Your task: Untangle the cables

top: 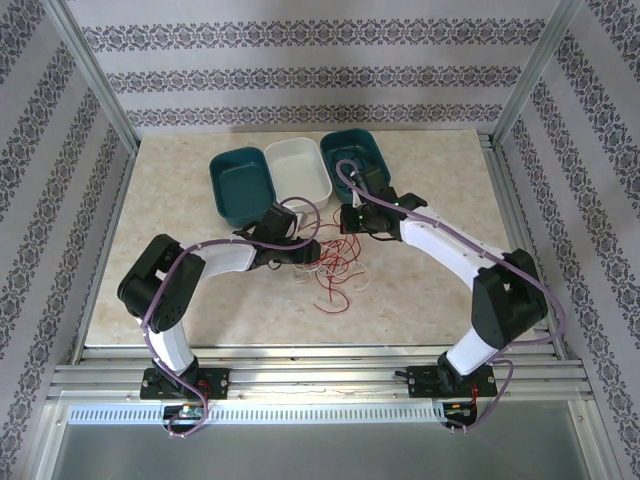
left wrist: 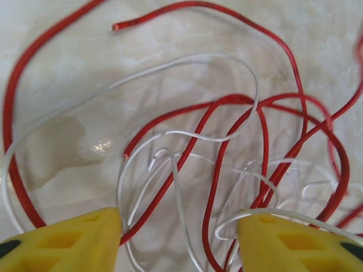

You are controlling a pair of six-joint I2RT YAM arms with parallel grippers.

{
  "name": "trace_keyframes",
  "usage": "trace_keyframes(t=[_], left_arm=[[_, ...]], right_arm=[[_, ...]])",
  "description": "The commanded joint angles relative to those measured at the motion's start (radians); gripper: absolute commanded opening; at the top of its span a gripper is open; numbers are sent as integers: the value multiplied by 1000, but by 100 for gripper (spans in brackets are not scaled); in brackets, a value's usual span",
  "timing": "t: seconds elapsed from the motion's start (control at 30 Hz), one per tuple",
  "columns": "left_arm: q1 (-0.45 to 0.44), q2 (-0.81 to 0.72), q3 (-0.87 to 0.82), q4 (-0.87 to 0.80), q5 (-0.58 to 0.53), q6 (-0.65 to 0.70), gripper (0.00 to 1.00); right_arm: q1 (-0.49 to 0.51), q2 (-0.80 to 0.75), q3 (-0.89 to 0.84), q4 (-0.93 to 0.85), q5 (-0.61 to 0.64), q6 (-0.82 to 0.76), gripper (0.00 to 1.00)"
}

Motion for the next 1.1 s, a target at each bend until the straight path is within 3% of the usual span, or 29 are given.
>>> trace_keyframes(t=[0.0, 0.47, 0.67, 1.07], left_arm=[[7, 18, 31, 31, 31, -7, 48], [1, 24, 27, 40, 40, -7, 43], [1, 19, 22, 37, 40, 2, 33], [1, 11, 2, 45, 34, -2, 32]], right_arm=[[18, -67, 3, 0, 38, -26, 0], [31, -214, 8, 4, 54, -25, 0], [31, -274, 9, 9, 66, -23, 0], [36, -377, 14, -8, 112, -38, 0]])
